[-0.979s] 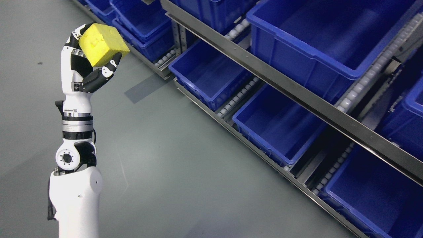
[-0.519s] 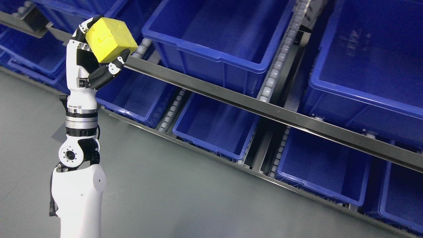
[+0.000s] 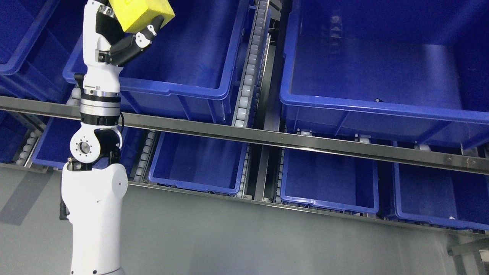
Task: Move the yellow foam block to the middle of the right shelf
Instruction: 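Reach the left hand forward into the middle-shelf blue bin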
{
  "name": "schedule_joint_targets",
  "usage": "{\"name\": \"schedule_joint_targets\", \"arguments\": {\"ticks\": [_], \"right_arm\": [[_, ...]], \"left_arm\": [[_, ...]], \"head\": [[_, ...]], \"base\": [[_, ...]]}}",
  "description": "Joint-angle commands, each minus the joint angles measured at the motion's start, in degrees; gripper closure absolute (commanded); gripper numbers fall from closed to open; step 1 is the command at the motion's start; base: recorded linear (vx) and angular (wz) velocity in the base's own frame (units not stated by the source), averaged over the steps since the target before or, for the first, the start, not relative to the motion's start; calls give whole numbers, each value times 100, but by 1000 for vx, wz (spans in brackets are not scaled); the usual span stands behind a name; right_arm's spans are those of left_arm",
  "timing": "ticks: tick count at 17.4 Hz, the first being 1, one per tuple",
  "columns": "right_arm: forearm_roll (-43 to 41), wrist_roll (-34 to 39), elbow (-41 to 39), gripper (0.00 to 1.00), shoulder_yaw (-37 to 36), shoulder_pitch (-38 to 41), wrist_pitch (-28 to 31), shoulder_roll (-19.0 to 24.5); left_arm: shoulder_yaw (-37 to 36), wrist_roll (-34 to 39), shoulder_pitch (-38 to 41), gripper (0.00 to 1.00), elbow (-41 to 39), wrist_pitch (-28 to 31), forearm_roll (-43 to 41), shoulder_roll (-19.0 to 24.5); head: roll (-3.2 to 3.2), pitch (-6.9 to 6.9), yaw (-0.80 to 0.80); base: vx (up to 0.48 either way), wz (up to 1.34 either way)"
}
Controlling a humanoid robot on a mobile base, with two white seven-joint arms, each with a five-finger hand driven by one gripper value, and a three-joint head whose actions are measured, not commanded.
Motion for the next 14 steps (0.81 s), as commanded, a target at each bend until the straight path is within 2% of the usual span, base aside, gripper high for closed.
{"name": "schedule_joint_targets", "arguments": {"ticks": [1,5,8,10,11,12,14], "right_arm": [[0,0,-100,0,0,-19,2,-100],[0,0,-100,0,0,-19,2,-100],[0,0,-100,0,0,-10,2,-100],[0,0,-100,0,0,-19,2,-100],[0,0,-100,0,0,-19,2,-100],[0,0,-100,0,0,-19,2,-100],[-9,0,-100,0,0,-19,2,-100]], "left_arm": [[-550,525,-560,52,-713,1342,-4,100],[-558,694,-860,50,-661,3286,-4,100],[-690,1237,-878,49,-372,3982,-48,100],[-699,1467,-957,37,-344,4326,-65,100],[-708,1476,-992,26,-336,4553,-179,100],[-716,1476,-1036,18,-336,4677,-345,100],[-734,1476,-1054,7,-336,4723,-514,100]], "head": [[0,0,0],[0,0,0],[0,0,0],[0,0,0],[0,0,0],[0,0,0],[0,0,0]], "base": [[54,-247],[34,-153],[2,-13],[-7,25],[-7,20],[0,0],[0,0]]}}
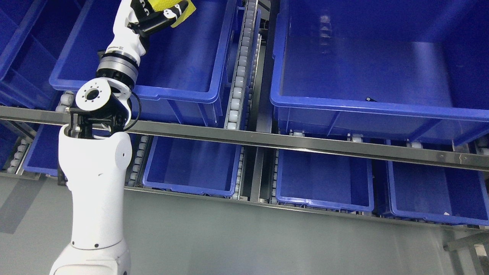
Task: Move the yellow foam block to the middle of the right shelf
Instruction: 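Reach the left hand forward into the middle-shelf blue bin, then open the left hand to release the cube into the bin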
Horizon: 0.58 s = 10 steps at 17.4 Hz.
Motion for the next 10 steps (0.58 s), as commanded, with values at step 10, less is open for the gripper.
{"name": "schedule_joint_targets", "arguments": {"ticks": [10], "right_arm": [[-9,1,-100,0,0,-9,2,-100]], "left_arm": [[-167,-92,57,0,-337,-1059,-284,100]], "head": [[0,1,0]], "base": [[0,0]]}}
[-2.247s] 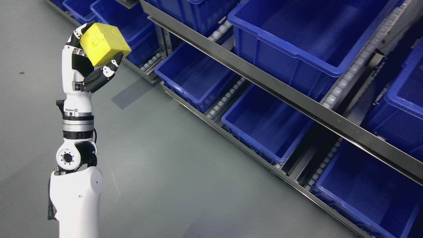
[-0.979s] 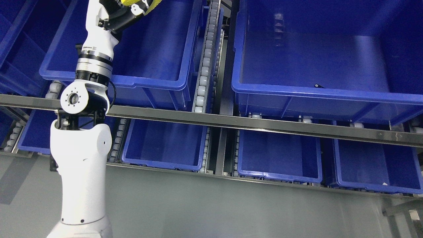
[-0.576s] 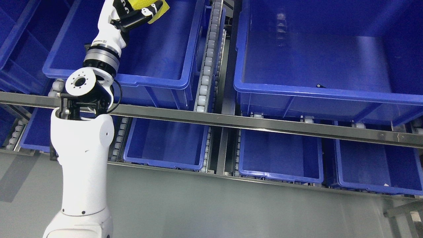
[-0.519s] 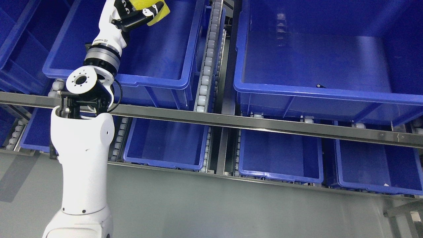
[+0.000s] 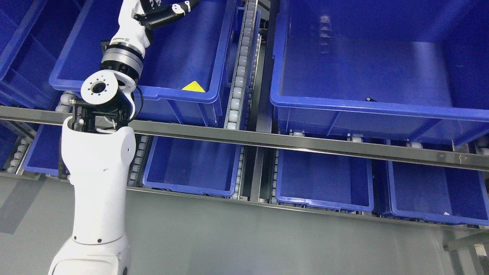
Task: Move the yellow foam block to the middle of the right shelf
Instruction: 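Open the left hand to release the cube into the bin, then withdraw the open left hand back from the bin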
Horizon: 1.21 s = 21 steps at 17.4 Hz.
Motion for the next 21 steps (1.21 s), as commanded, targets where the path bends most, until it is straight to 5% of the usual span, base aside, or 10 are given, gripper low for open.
{"name": "schedule_joint_targets", "arguments": {"ticks": [1,6,14,21], "right_arm": [[0,0,-100,0,0,-17,2,-100],[0,0,-100,0,0,-18,2,-100],[0,0,-100,0,0,-17,2,-100],[0,0,-100,0,0,-17,2,-100]], "left_arm": [[101,-173,331,0,-357,-907,-30,100],[794,-1843,1211,0,-471,-2605,-39,100],[1630,-1827,1686,0,-577,-2518,-39,100],[1640,-1827,1669,0,-560,-2387,-39,100]], "head": [[0,0,0],[0,0,0],[0,0,0],[0,0,0]], "base": [[0,0],[0,0],[0,0],[0,0]]}}
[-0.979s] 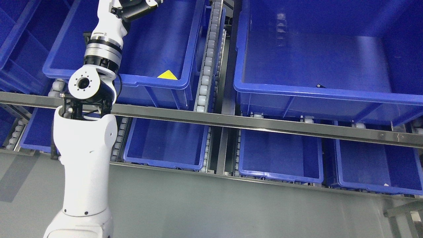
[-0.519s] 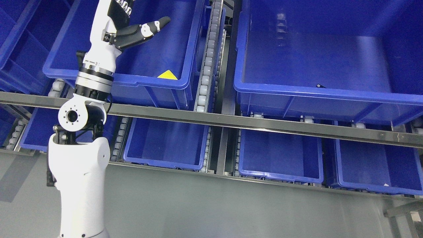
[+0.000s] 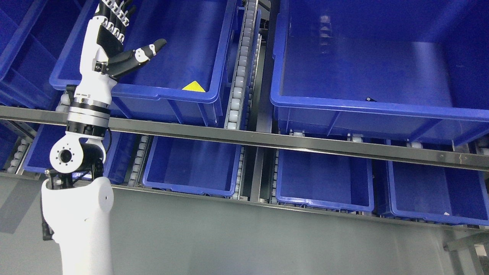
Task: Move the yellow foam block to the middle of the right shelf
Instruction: 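Withdraw the open left hand back from the bin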
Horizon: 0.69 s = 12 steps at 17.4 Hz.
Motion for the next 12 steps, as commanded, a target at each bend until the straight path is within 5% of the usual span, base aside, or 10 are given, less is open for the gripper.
{"name": "schedule_joint_targets", "arguments": {"ticks": [1,12], "right_arm": [[0,0,-100,0,0,-17,4,-100],[-9,0,-100,0,0,-17,4,-100]], "left_arm": [[313,10,33,0,-79,120,0,100],[-591,528,-231,0,-79,156,0,100]], "head": [[0,0,0],[0,0,0]], "base": [[0,0],[0,0]]}}
